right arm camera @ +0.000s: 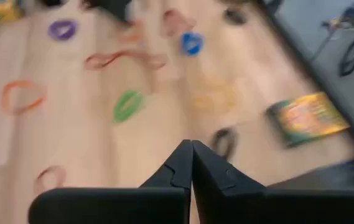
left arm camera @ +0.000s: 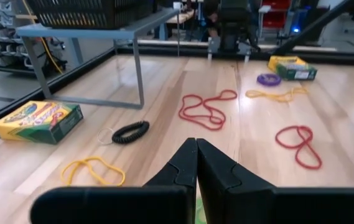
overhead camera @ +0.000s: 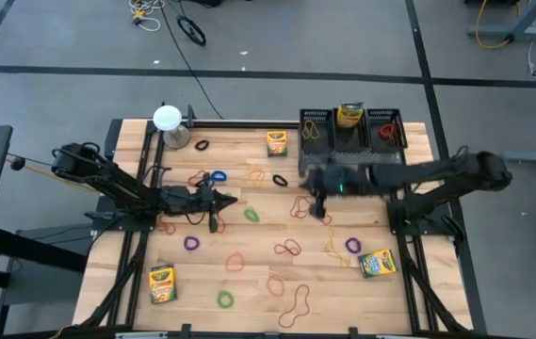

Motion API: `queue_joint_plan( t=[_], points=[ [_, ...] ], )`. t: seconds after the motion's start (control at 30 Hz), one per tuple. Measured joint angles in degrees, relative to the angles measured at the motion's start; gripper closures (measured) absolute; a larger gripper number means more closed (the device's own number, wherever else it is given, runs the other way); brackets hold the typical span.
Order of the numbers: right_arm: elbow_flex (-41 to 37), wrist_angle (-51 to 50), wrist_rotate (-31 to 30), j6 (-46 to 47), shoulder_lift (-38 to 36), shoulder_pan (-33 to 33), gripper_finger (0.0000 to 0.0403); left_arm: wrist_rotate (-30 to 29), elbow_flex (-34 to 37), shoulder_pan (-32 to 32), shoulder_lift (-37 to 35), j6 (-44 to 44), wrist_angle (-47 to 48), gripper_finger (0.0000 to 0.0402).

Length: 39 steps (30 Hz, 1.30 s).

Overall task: Pick & Place Office Desk Supplies
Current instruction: Put the red rubber band into the left black bin on the shelf

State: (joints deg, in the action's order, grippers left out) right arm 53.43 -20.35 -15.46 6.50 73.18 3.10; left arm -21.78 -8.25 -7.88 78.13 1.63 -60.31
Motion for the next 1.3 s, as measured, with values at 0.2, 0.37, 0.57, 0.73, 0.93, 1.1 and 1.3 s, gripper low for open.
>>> queue_joint_plan(
  t=[0.2,0.37,0.57,0.73,0.93,1.1,1.3],
  points=[
    [-9.4,6.5,-12.7,11.1,0.7,12.3,0.0399,0.8,0.0,0.0,0.0,-1.0,0.6,0.0392],
    [-13.8,6.5,-25.7,22.6,0.7,20.2,0.0392,2.2,0.0,0.0,0.0,-0.7,0.6,0.0392],
    [-18.3,6.9,-31.1,35.1,0.7,24.3,0.039,5.3,0.0,-0.1,0.0,3.3,0.7,0.0392],
    [-22.9,7.6,-32.4,40.8,0.7,23.9,0.039,7.5,0.0,-0.1,0.0,3.3,0.6,0.0392],
    [-28.5,17.3,-25.6,41.1,0.7,20.8,0.0364,7.4,0.0,0.0,0.0,4.8,0.6,0.0392],
    [-29.2,18.8,-20.2,40.2,2.4,16.5,0.03,7.3,0.0,0.0,0.0,4.8,0.6,0.0392],
    [-29.0,20.7,-13.2,39.1,8.7,11.1,0.024,7.3,0.0,0.0,0.0,4.8,0.5,0.0392]
  ],
)
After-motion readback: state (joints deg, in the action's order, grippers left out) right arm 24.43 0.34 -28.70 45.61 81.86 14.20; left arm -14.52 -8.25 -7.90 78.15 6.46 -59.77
